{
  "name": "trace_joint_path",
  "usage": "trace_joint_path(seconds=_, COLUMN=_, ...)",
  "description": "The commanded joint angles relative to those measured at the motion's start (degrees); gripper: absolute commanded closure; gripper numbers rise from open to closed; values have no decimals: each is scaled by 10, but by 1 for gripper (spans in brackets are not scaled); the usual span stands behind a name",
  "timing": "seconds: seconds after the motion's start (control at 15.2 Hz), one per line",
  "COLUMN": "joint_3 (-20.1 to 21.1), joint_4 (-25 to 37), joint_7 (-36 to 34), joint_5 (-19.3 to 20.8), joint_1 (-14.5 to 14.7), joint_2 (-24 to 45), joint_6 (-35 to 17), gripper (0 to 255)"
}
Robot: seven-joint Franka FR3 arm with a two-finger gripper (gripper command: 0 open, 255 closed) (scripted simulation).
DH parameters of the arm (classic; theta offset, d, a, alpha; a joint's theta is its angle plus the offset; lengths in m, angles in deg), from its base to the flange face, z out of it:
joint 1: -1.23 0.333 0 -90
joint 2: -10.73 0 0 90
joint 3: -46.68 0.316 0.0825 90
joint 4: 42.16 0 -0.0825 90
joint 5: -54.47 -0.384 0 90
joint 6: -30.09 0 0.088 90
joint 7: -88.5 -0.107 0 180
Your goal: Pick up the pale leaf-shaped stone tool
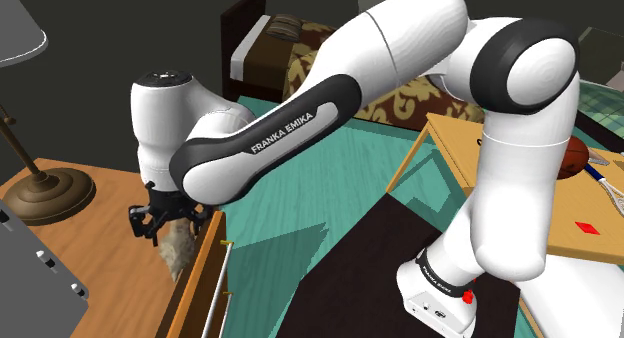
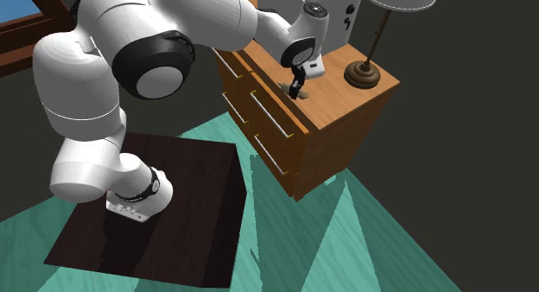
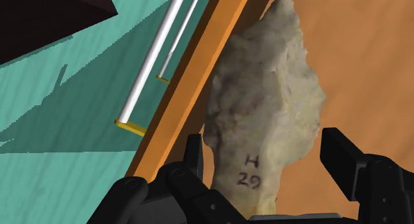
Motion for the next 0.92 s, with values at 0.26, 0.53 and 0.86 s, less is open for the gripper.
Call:
trace_joint_path(seconds=0.26, joint_3=10, joint_4=12, joint_7=7, joint_5=-16, joint_1=-8, joint_2=-27, joint_6=37, gripper=255)
trace_joint_path(seconds=0.53, joint_3=16, joint_4=22, joint_7=11, joint_5=-25, joint_1=-12, joint_2=-43, joint_6=62, gripper=255)
trace_joint_path(seconds=0.86, joint_3=20, joint_4=32, joint_7=13, joint_5=-32, joint_1=-15, joint_2=-55, joint_6=82, gripper=255)
